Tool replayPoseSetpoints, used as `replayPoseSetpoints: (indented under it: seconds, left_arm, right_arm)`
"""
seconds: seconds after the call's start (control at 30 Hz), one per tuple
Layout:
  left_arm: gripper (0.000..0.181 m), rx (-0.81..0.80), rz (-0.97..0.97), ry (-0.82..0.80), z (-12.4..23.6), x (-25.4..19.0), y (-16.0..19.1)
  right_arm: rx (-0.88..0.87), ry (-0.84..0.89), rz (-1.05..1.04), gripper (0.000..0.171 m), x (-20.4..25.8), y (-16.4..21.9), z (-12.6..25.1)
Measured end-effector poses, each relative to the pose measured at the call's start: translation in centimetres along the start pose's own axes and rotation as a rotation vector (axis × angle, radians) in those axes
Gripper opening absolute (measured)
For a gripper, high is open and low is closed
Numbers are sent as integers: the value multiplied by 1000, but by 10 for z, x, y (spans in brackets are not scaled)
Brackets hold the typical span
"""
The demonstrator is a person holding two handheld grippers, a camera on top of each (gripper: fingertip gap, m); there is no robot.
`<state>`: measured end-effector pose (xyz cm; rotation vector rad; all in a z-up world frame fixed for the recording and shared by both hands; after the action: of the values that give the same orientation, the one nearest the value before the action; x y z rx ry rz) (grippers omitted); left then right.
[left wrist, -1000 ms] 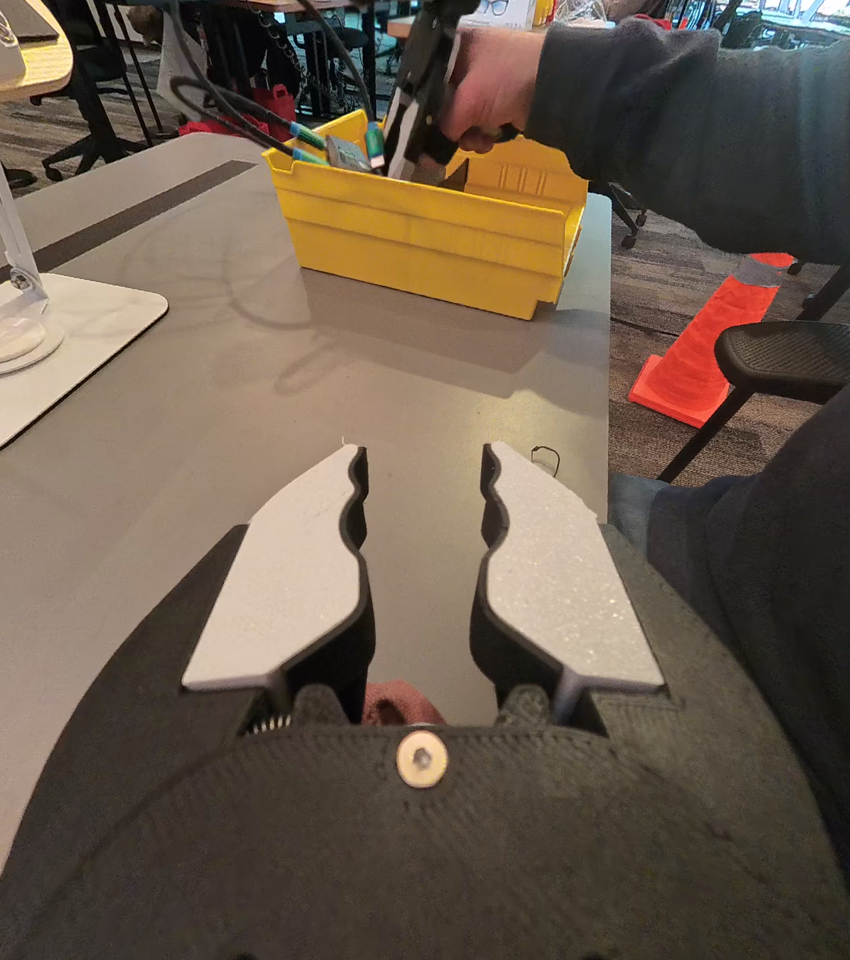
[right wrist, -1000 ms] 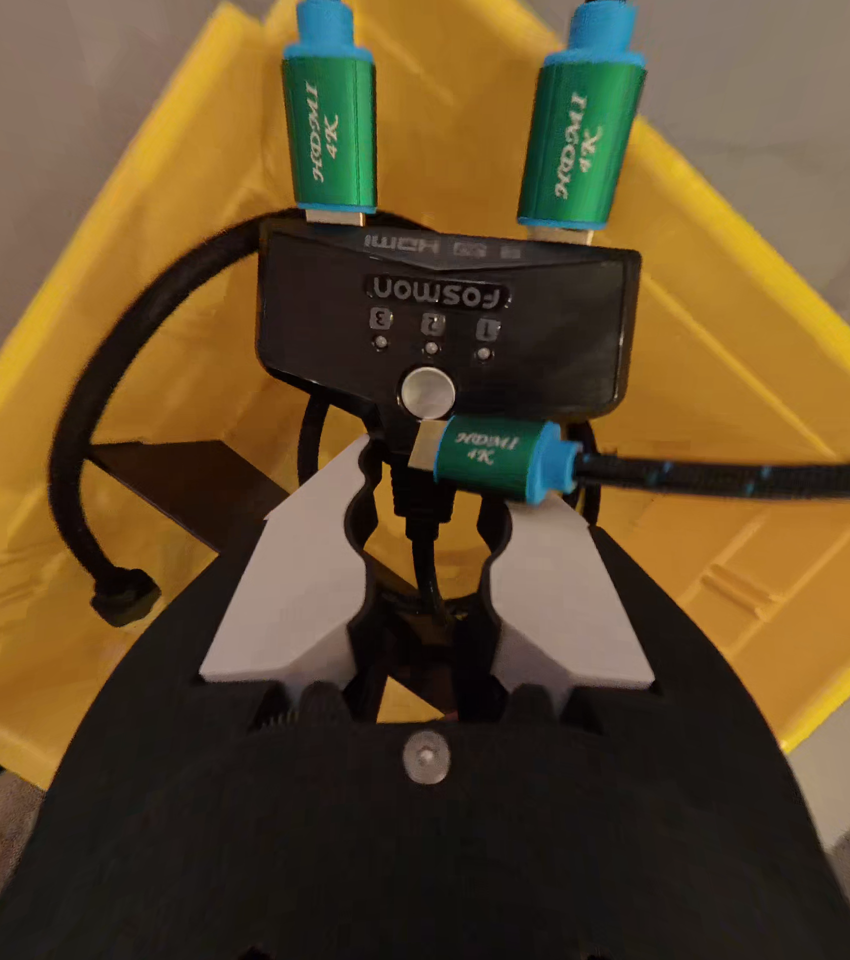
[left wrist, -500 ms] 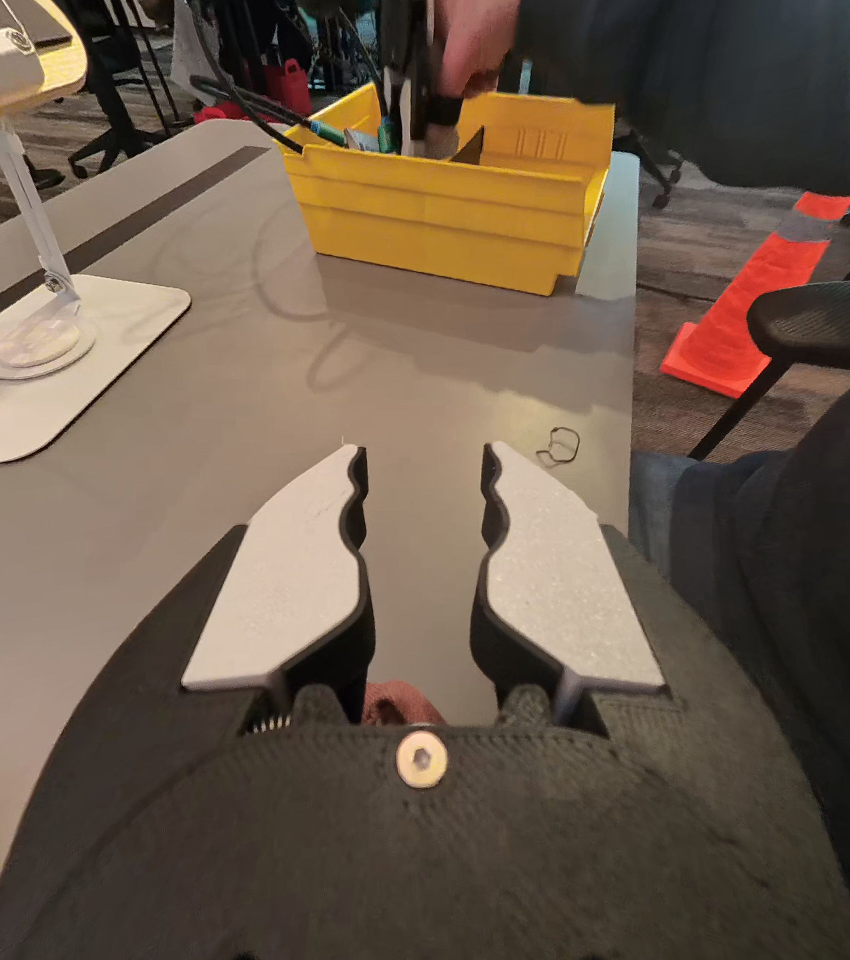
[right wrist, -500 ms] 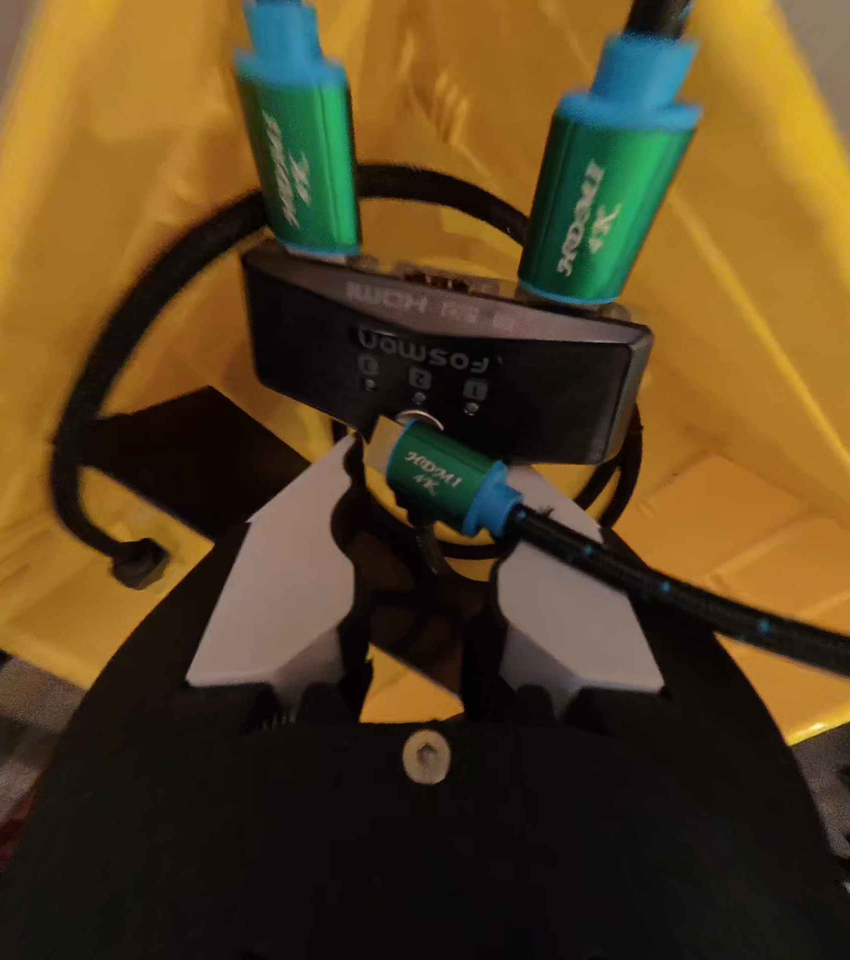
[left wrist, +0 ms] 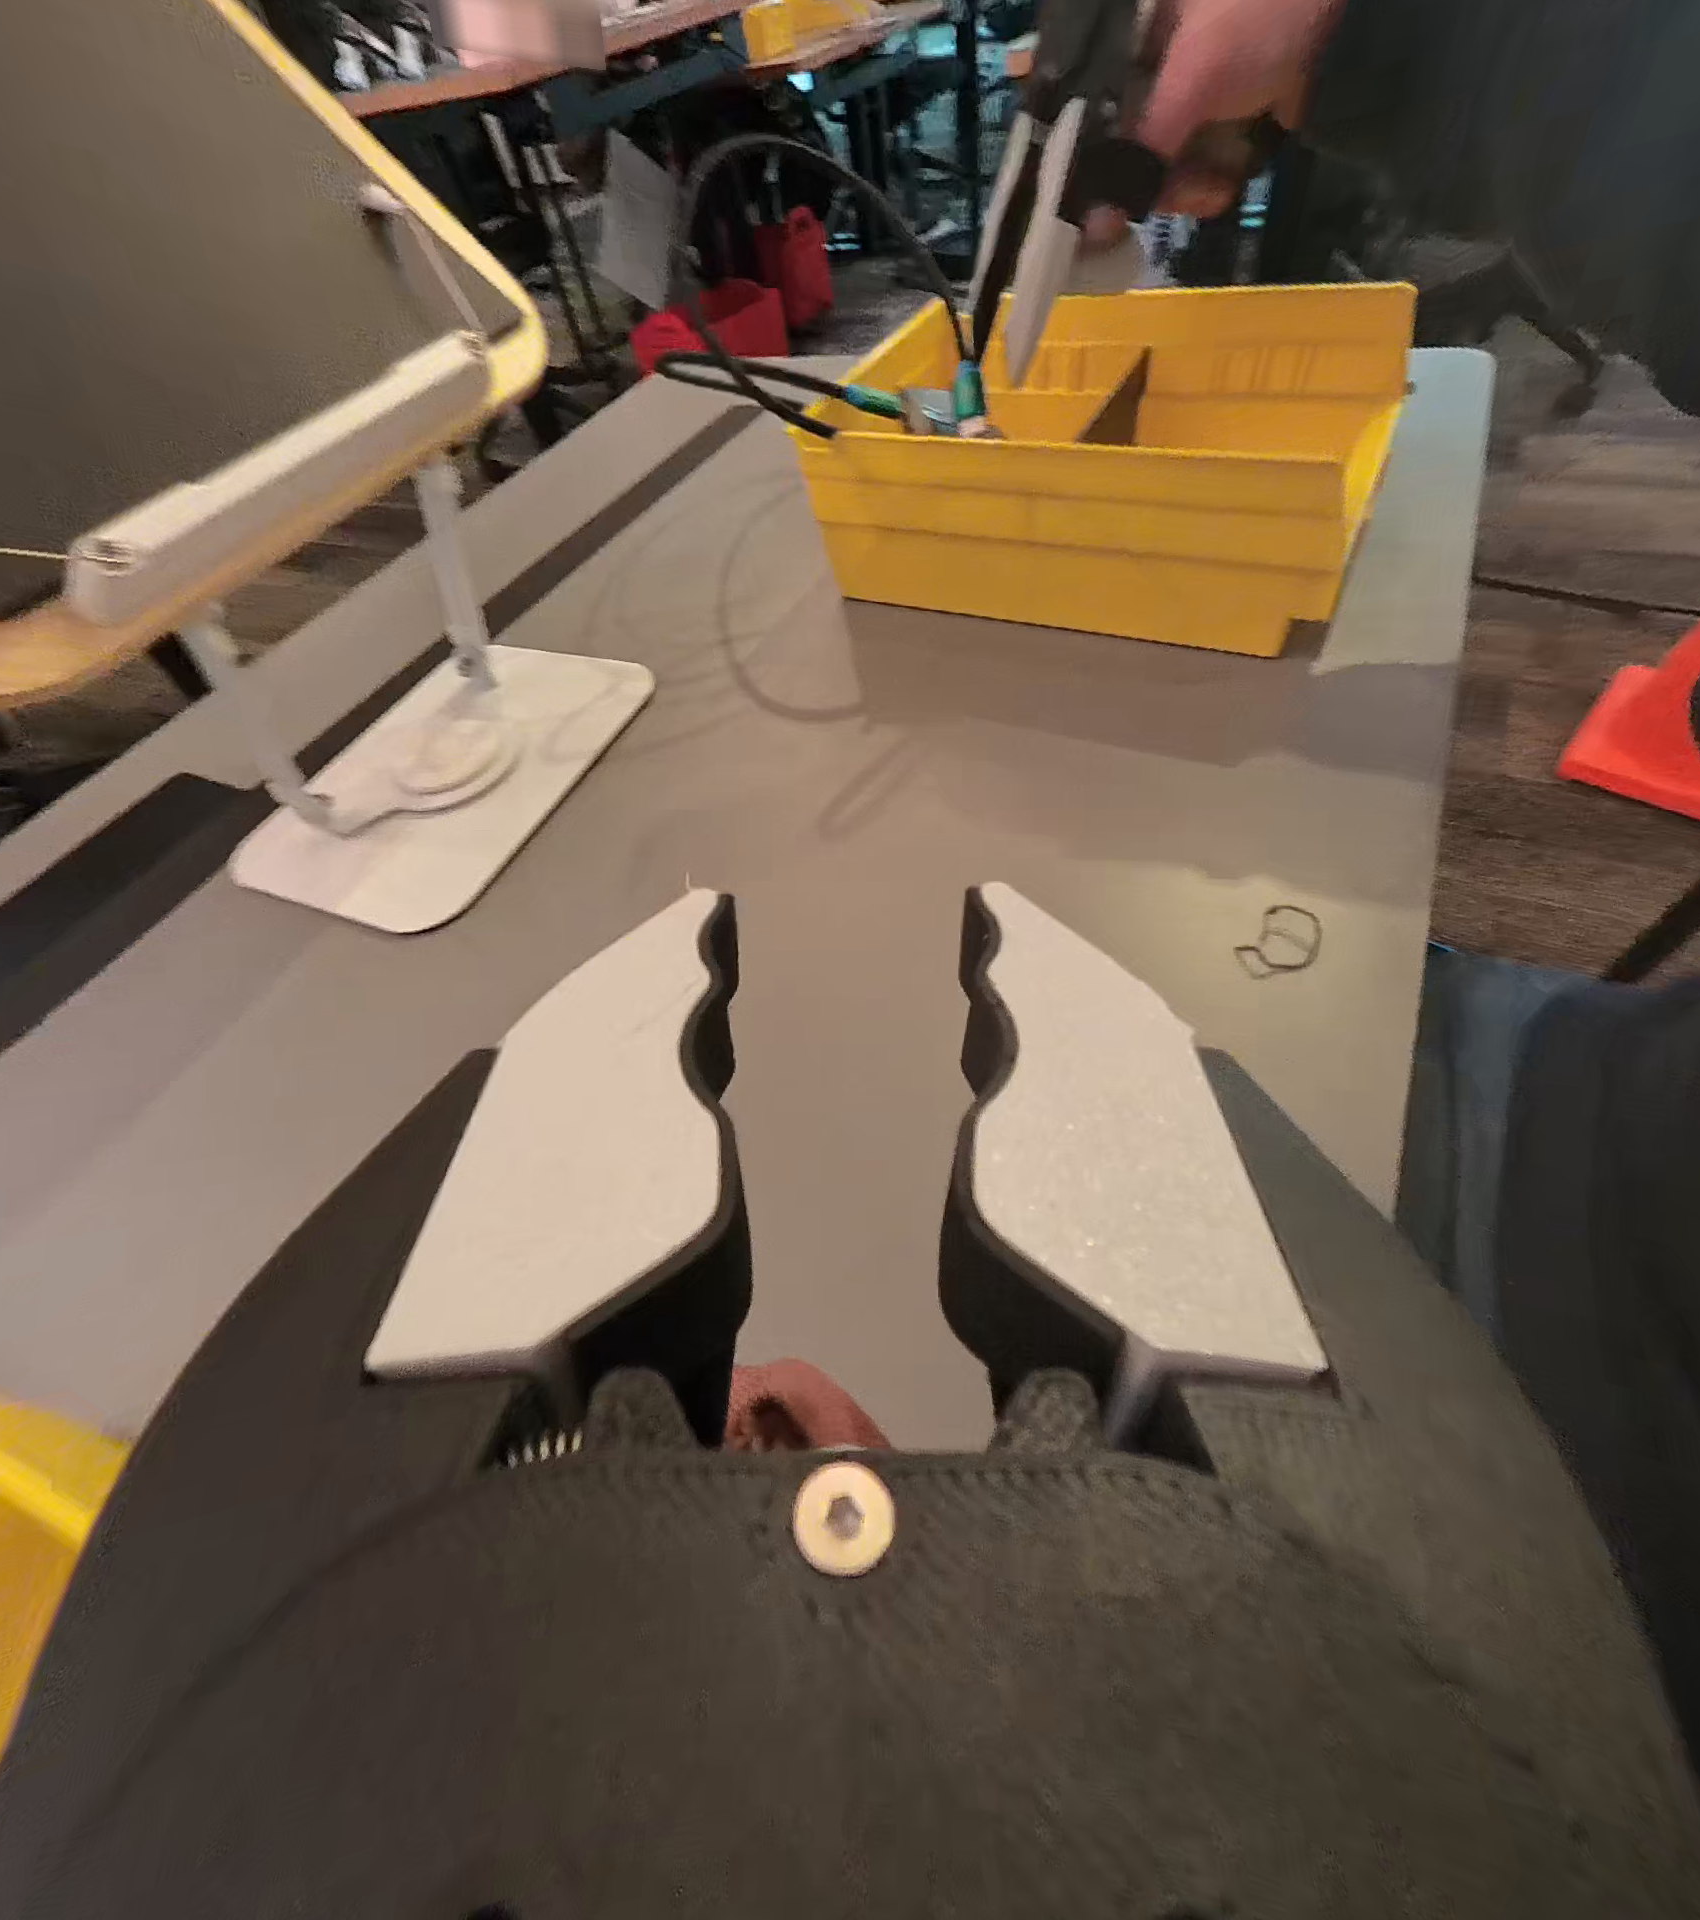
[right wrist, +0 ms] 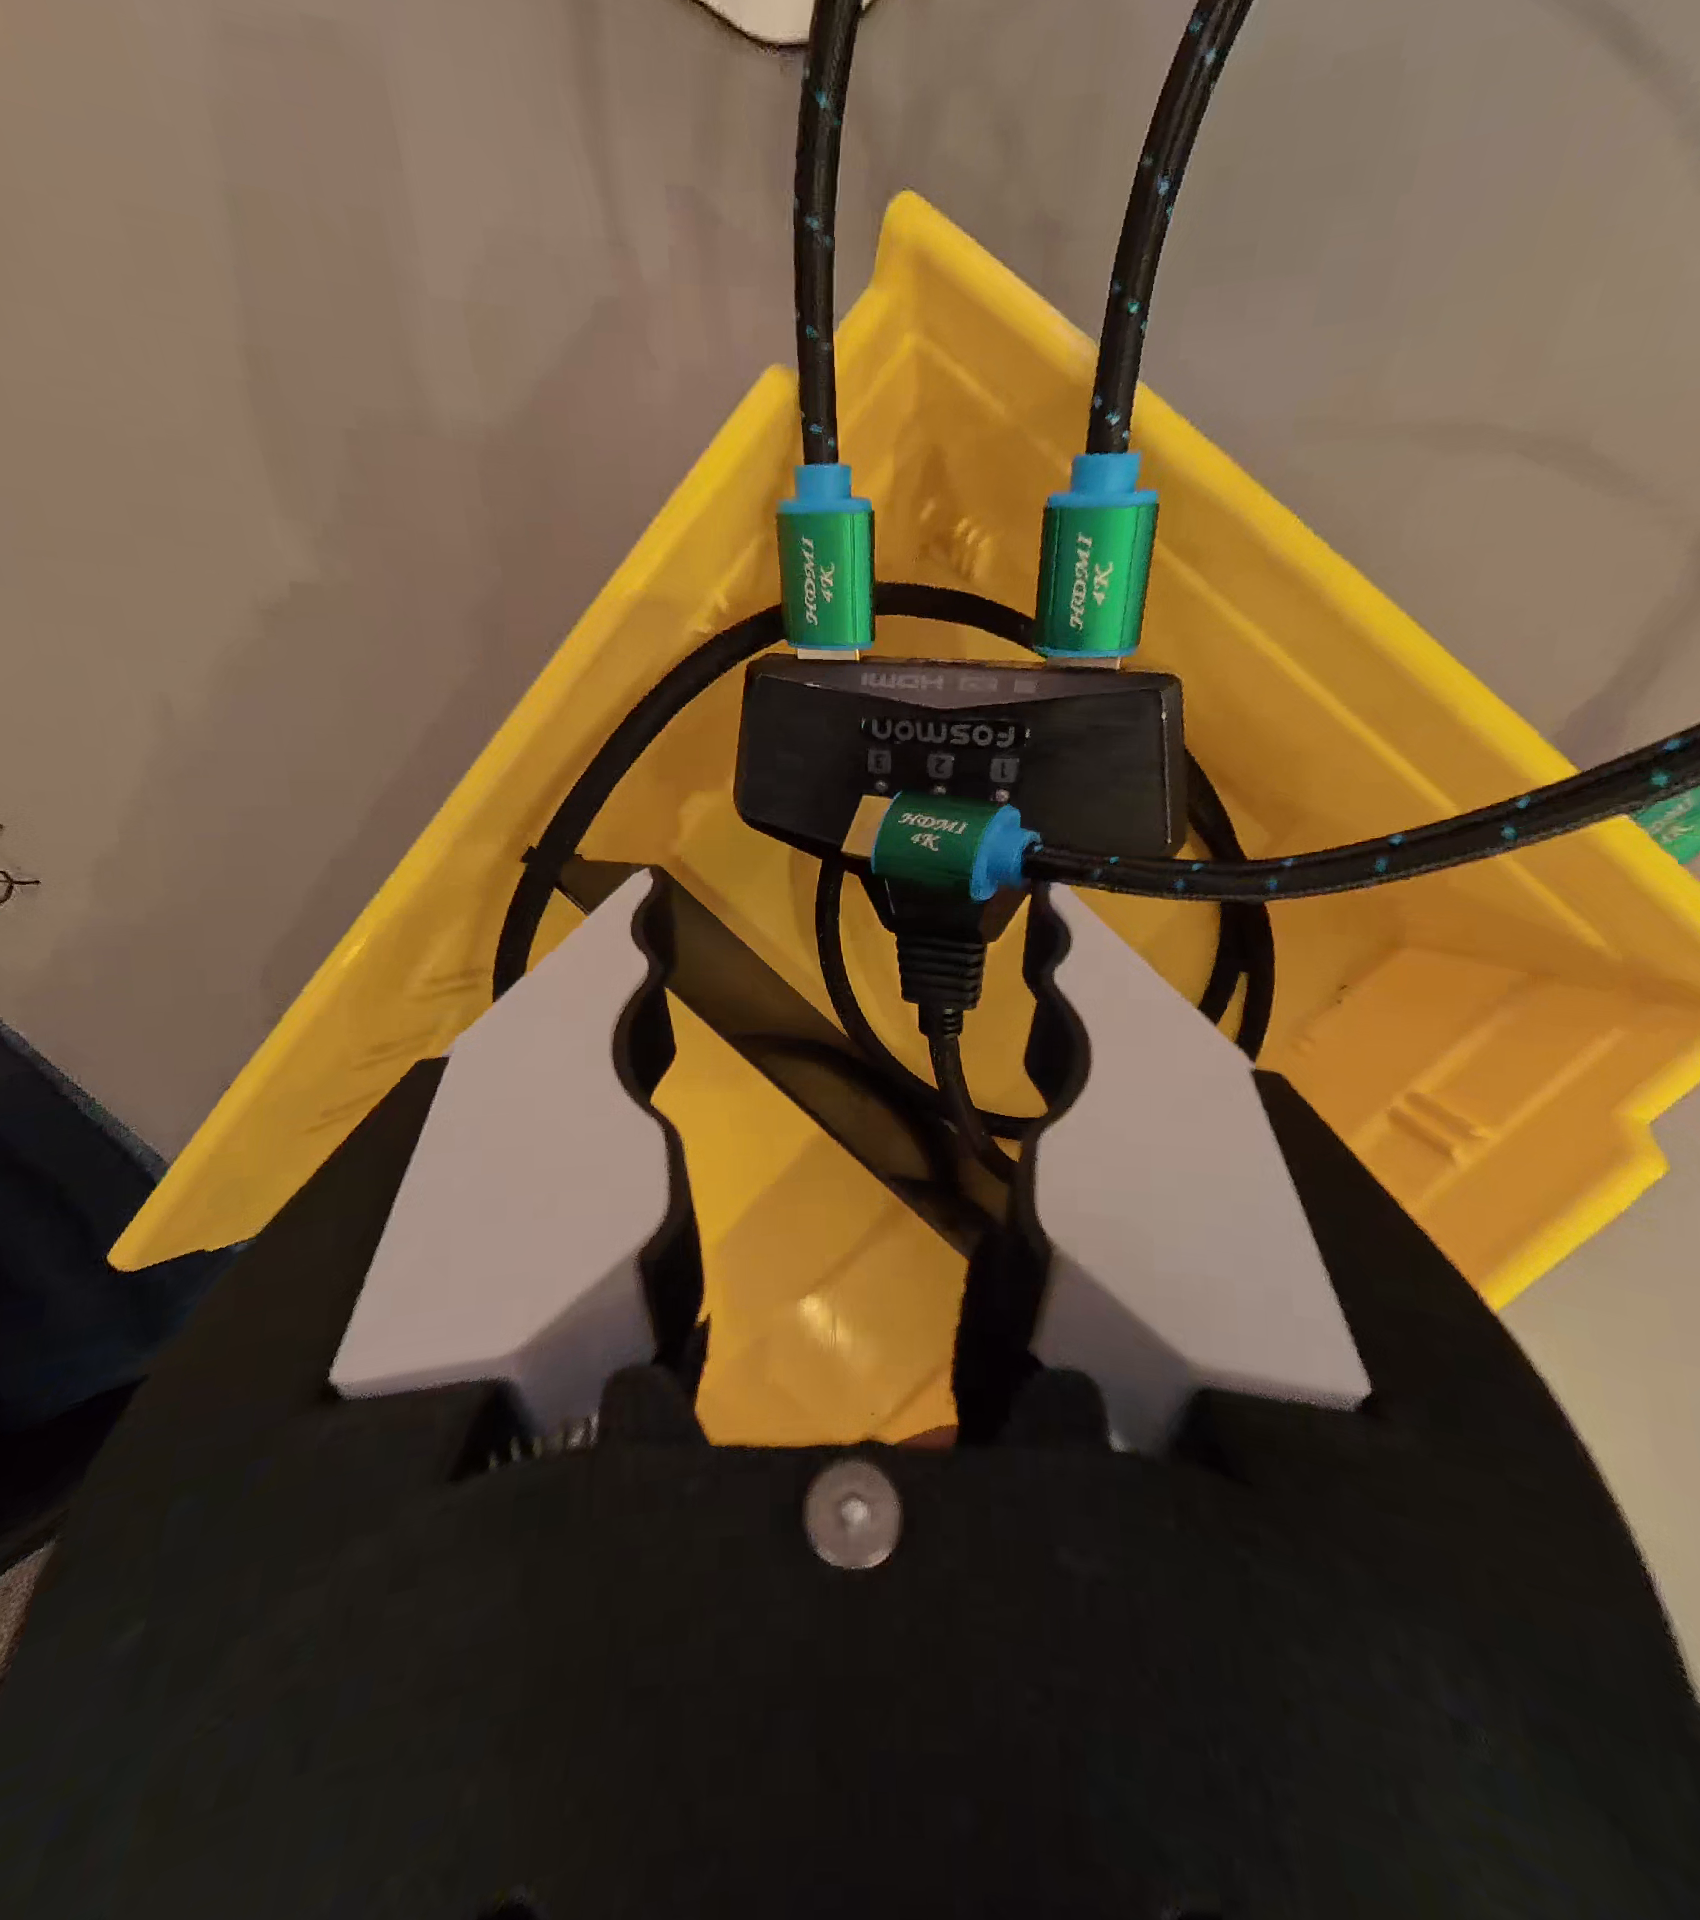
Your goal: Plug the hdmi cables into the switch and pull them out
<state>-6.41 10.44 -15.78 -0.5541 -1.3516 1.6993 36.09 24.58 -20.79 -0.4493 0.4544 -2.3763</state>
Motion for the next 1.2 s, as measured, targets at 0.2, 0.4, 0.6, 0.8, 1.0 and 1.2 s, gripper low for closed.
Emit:
replayPoseSetpoints:
  seconds: [0.2,0.4,0.6,0.8,1.0,1.2]
  left_arm:
    - [39,-43,42,-86,24,30,-5]
    - [39,-26,30,-91,21,31,0]
    - [39,2,1,-166,31,48,0]
    - [35,237,-34,-390,65,117,18]
    - [34,457,-32,-394,72,175,56]
    - [34,733,-40,-277,45,202,118]
  right_arm:
    - [29,16,35,58,6,3,3]
    - [12,126,82,48,7,-6,32]
    - [-41,140,118,38,22,-17,40]
    - [-135,89,256,39,83,-33,43]
    - [-186,3,379,36,142,-37,35]
    - [-241,-65,424,32,176,-41,34]
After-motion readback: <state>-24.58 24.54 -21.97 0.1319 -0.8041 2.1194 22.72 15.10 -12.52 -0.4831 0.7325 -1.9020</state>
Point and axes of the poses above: each gripper's, where its closed fingertips meet, z back along the fingers, y out of its underside, x = y × z across the jaws, the point moved 2 cm from there along z, back along the fingers, and after that the axes turned 4 degrees about -y, right-handed, at the moved point
